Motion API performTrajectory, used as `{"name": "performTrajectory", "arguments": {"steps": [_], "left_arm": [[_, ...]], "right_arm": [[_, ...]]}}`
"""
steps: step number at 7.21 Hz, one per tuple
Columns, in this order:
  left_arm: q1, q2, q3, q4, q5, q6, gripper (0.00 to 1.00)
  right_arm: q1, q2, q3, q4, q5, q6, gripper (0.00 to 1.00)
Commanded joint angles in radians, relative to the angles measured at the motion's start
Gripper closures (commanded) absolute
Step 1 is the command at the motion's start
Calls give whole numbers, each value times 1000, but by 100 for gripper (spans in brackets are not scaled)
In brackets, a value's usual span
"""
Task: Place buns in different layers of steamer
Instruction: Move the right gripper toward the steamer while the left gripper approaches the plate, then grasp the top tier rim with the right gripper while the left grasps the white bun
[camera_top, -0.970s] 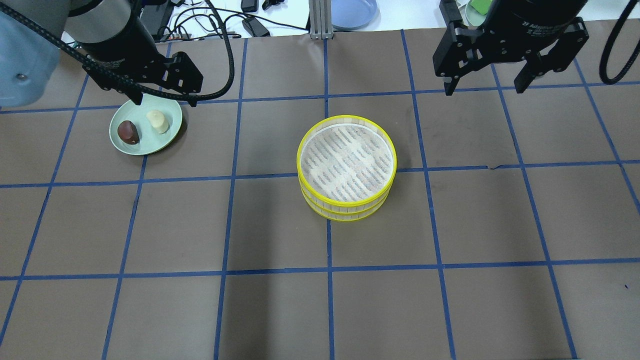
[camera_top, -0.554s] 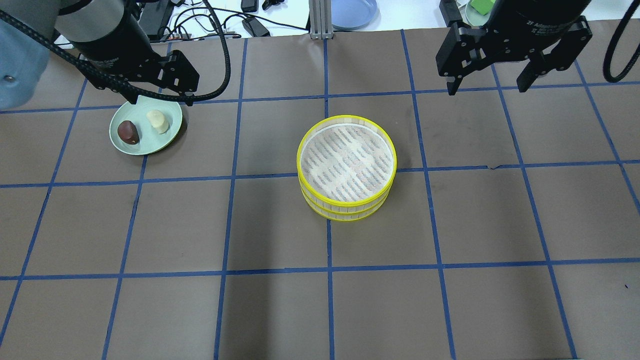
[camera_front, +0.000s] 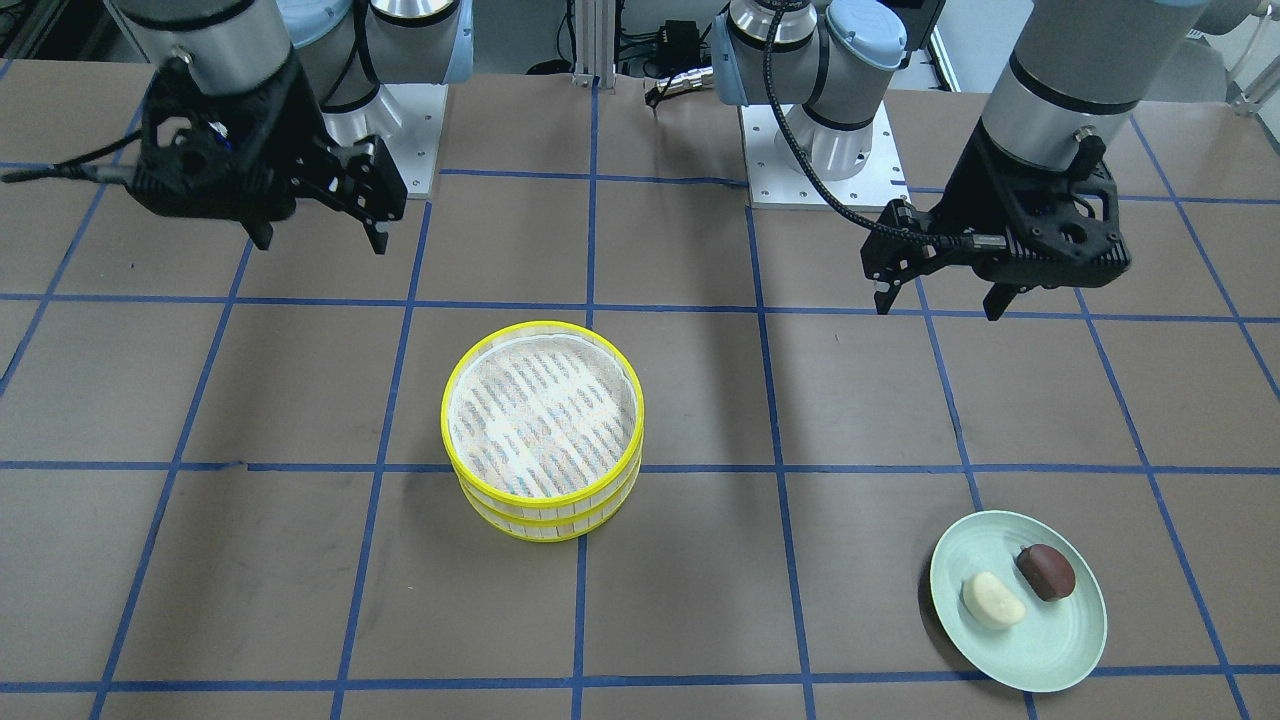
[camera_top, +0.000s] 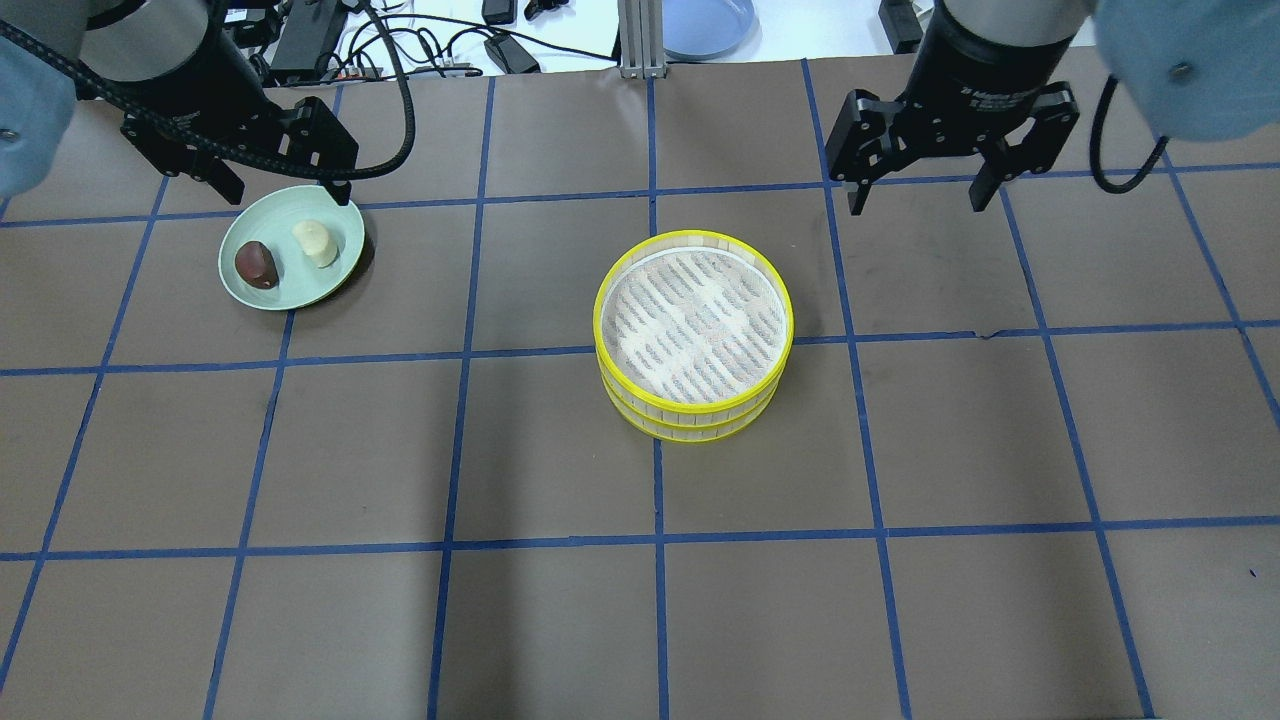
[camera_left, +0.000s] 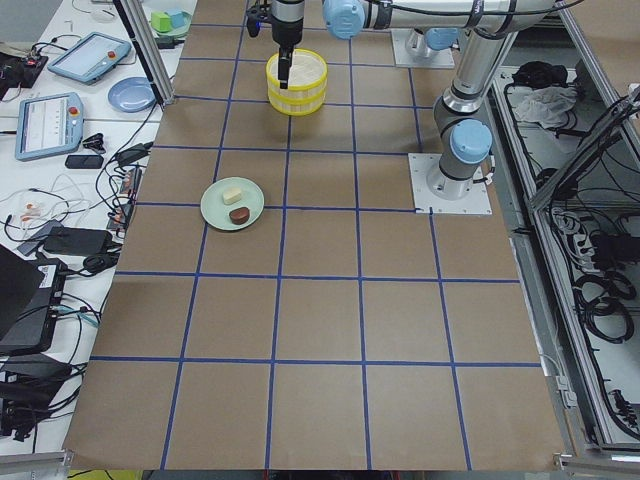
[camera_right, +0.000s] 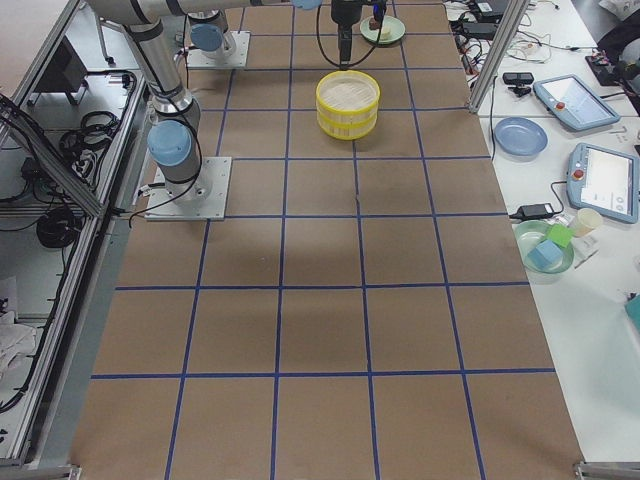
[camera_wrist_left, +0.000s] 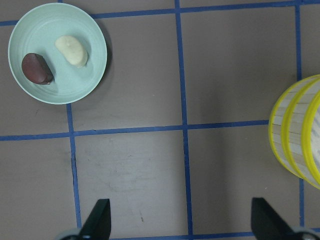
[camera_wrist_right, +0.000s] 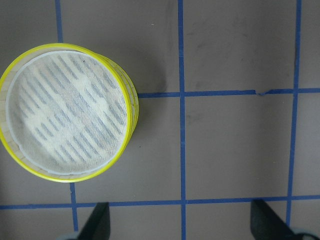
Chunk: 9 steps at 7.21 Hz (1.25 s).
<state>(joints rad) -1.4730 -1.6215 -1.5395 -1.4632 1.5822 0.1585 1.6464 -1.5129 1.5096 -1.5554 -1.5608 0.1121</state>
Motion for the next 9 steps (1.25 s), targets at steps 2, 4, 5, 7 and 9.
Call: {"name": "performTrajectory", "arguments": {"steps": [2,4,5,7,9], "left_arm": [[92,-134,-80,272,-1,93,0],[158,-239,-82,361,-7,183,0],[202,-295,-82,394,-34,190,0],[212,-398,-80,527,-90,225,0],[214,-483,-68,645,-91,234,0]], "right_arm": [[102,118,200,-324,39,137,5],[162,213,201,-406,24,201,15],[162,236,201,-408,22,196,23],[161,273,199,-410,-7,185,30],[158,267,199,-410,-8,173,25]]}}
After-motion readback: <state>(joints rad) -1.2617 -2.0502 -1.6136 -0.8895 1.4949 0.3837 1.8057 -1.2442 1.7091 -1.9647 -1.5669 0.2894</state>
